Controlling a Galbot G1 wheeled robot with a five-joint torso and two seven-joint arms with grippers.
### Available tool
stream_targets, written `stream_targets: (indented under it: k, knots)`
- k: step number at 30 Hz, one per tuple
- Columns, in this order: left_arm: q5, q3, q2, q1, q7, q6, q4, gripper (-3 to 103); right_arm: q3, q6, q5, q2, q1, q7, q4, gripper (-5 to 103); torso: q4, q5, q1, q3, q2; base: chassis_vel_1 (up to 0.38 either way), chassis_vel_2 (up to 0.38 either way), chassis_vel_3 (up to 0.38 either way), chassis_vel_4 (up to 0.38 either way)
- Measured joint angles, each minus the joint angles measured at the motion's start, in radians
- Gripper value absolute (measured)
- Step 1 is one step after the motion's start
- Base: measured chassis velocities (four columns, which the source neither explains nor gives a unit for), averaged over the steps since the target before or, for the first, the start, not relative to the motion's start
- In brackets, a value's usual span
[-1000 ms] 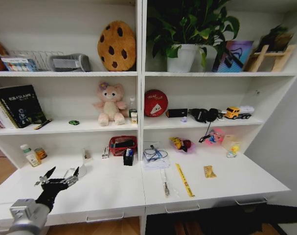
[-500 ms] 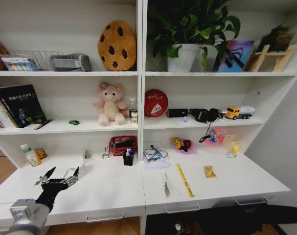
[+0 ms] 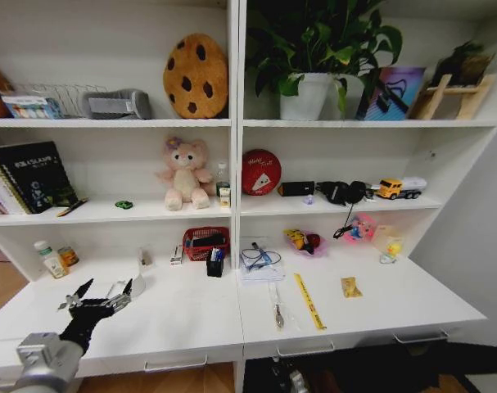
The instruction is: Organize the objects on the table.
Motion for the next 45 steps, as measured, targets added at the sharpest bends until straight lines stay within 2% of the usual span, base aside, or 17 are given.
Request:
stream_targets:
  k: [7, 10, 12, 13, 16, 18, 20, 24, 26, 27, 28, 29, 31, 35, 40, 43, 45]
  knots:
    - [0.0, 0.0, 0.0, 0.0, 0.0, 0.0, 0.0, 100, -0.002, -0.019, -0.036, 0.008, -0.013, 0.035, 0.012, 70, 0.0002, 0.0002, 0.0, 0.0, 0.0, 0.0, 0.0, 0.0, 0.0]
    - [0.0, 0.0, 0.0, 0.0, 0.0, 0.0, 0.0, 100, -0.006, -0.022, -0.033, 0.002, -0.024, 0.035, 0.027, 70, 0.0002, 0.0002, 0.0, 0.0, 0.0, 0.0, 0.0, 0.0, 0.0]
    - [0.0, 0.0, 0.0, 0.0, 0.0, 0.0, 0.0, 100, -0.017, -0.039, -0.046, -0.017, -0.073, 0.059, 0.083, 85, 0.0002, 0.0002, 0.0, 0.0, 0.0, 0.0, 0.0, 0.0, 0.0]
    - [0.0, 0.0, 0.0, 0.0, 0.0, 0.0, 0.0, 100, -0.017, -0.039, -0.046, -0.017, -0.073, 0.059, 0.083, 85, 0.0002, 0.0002, 0.0, 0.0, 0.0, 0.0, 0.0, 0.0, 0.0]
    - [0.0, 0.0, 0.0, 0.0, 0.0, 0.0, 0.0, 100, -0.027, -0.06, -0.039, -0.051, -0.17, 0.085, 0.188, 99, 0.0003, 0.0, 0.0, 0.0, 0.0, 0.0, 0.0, 0.0, 0.0]
    - [0.0, 0.0, 0.0, 0.0, 0.0, 0.0, 0.0, 100, -0.034, -0.066, -0.027, -0.059, -0.19, 0.085, 0.209, 99, 0.0003, 0.0003, 0.0, 0.0, 0.0, 0.0, 0.0, 0.0, 0.0]
    - [0.0, 0.0, 0.0, 0.0, 0.0, 0.0, 0.0, 100, -0.067, -0.094, 0.039, -0.105, -0.312, 0.085, 0.367, 100, -0.0003, 0.0004, 0.0, 0.0, 0.0, 0.0, 0.0, 0.0, 0.0]
    - [0.0, 0.0, 0.0, 0.0, 0.0, 0.0, 0.0, 100, -0.077, -0.121, 0.1, -0.152, -0.428, 0.083, 0.522, 100, 0.0004, 0.0005, 0.0, 0.0, 0.0, 0.0, 0.0, 0.0, 0.0]
    - [0.0, 0.0, 0.0, 0.0, 0.0, 0.0, 0.0, 100, -0.049, -0.145, 0.153, -0.208, -0.61, 0.088, 0.749, 100, 0.0003, 0.0006, 0.0, 0.0, 0.0, 0.0, 0.0, 0.0, 0.0]
    - [0.0, 0.0, 0.0, 0.0, 0.0, 0.0, 0.0, 100, -0.049, -0.145, 0.153, -0.208, -0.61, 0.088, 0.749, 100, 0.0003, 0.0006, 0.0, 0.0, 0.0, 0.0, 0.0, 0.0, 0.0]
    - [0.0, 0.0, 0.0, 0.0, 0.0, 0.0, 0.0, 100, -0.024, -0.162, 0.166, -0.234, -0.705, 0.109, 0.848, 100, 0.0002, 0.0002, 0.0, 0.0, 0.0, 0.0, 0.0, 0.0, 0.0]
    - [0.0, 0.0, 0.0, 0.0, 0.0, 0.0, 0.0, 100, -0.024, -0.162, 0.166, -0.234, -0.705, 0.109, 0.848, 100, 0.0002, 0.0002, 0.0, 0.0, 0.0, 0.0, 0.0, 0.0, 0.0]
    - [0.0, 0.0, 0.0, 0.0, 0.0, 0.0, 0.0, 100, 0.029, -0.174, 0.188, -0.298, -0.891, 0.169, 1.03, 100, -0.0002, 0.0, 0.0, 0.0, 0.0, 0.0, 0.0, 0.0, 0.0]
    - [0.0, 0.0, 0.0, 0.0, 0.0, 0.0, 0.0, 100, 0.062, -0.169, 0.202, -0.331, -1.006, 0.226, 1.132, 100, 0.0005, 0.0, 0.0, 0.0, 0.0, 0.0, 0.0, 0.0, 0.0]
    - [0.0, 0.0, 0.0, 0.0, 0.0, 0.0, 0.0, 100, 0.175, -0.038, 0.196, -0.316, -1.2, 0.254, 1.376, 100, 0.0003, 0.0, 0.0, 0.0, 0.0, 0.0, 0.0, 0.0, 0.0]
    - [0.0, 0.0, 0.0, 0.0, 0.0, 0.0, 0.0, 100, 0.224, 0.025, 0.187, -0.314, -1.226, 0.252, 1.503, 100, 0.0, 0.0002, 0.0, 0.0, 0.0, 0.0, 0.0, 0.0, 0.0]
    - [0.0, 0.0, 0.0, 0.0, 0.0, 0.0, 0.0, 100, 0.244, 0.031, 0.181, -0.314, -1.223, 0.251, 1.551, 100, 0.0003, 0.0002, 0.0, 0.0, 0.0, 0.0, 0.0, 0.0, 0.0]
